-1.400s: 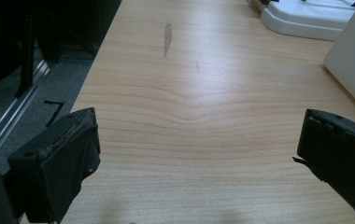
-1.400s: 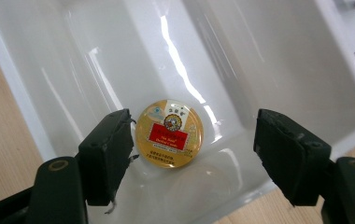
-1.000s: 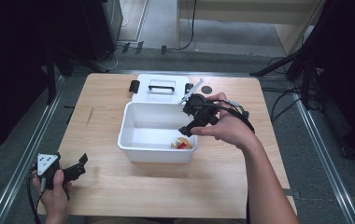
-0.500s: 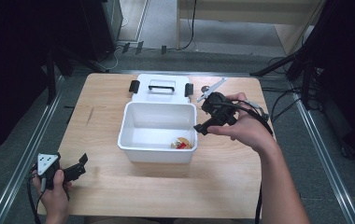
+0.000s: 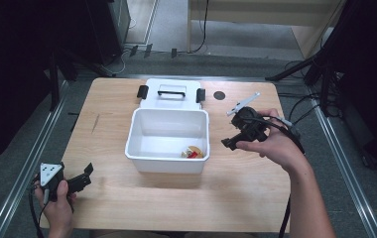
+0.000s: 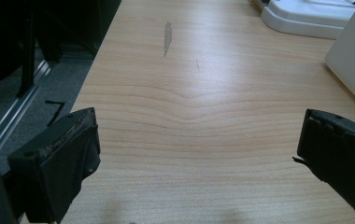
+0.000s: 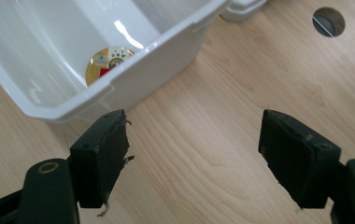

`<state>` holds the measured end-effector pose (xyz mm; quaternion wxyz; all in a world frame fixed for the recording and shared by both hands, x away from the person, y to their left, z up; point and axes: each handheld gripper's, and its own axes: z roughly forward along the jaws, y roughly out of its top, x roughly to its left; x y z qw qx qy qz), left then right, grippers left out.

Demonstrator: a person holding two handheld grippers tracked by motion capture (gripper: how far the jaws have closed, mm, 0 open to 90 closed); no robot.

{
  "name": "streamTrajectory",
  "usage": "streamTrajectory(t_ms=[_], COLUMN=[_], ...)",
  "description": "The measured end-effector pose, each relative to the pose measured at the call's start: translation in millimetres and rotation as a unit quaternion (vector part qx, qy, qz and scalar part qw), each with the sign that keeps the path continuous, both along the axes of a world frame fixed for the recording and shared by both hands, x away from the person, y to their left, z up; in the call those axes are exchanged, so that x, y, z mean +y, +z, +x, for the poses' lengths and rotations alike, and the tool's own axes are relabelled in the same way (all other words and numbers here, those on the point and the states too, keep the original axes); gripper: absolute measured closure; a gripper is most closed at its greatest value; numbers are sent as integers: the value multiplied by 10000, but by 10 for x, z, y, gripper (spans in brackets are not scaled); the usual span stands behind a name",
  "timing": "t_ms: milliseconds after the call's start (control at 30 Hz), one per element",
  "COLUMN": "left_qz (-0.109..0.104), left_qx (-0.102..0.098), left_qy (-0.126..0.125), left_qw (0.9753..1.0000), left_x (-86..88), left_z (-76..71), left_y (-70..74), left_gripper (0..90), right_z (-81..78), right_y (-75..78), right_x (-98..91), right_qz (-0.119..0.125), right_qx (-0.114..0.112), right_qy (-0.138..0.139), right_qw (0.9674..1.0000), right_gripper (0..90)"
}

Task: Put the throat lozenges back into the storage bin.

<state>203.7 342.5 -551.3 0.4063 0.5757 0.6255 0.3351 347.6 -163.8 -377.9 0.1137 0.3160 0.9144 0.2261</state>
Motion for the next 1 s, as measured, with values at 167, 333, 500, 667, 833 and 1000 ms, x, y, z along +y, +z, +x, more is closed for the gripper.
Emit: streamTrajectory(t_ms=[167,333,500,667,833,1000], left_qz=[3,3,14,14,8,24], left_qx=[-1,-4,-5,-5,-10,-13], left_qy=[1,1,3,6,0,9], left_qw=[10000,10000,10000,10000,10000,10000], left_x=[-2,-1,-3,-3,-1,-3], left_z=[-1,-1,-1,-1,-3,-3], left_y=[0,0,0,0,0,0], left_gripper=[0,0,0,0,0,0], right_z=[-23,-65,-103,-153,-215,-281], right_y=[-118,-316,-479,-659,-838,-980], right_x=[-107,-254,-341,-398,-488,-616], right_qz=[12,8,-90,-263,-323,-216], right_qx=[49,189,303,416,370,244], right_qy=[-110,-231,-375,-499,-759,-1229], right_qw=[9999,9996,9988,9975,9959,9919], right_gripper=[247,248,251,251,223,151])
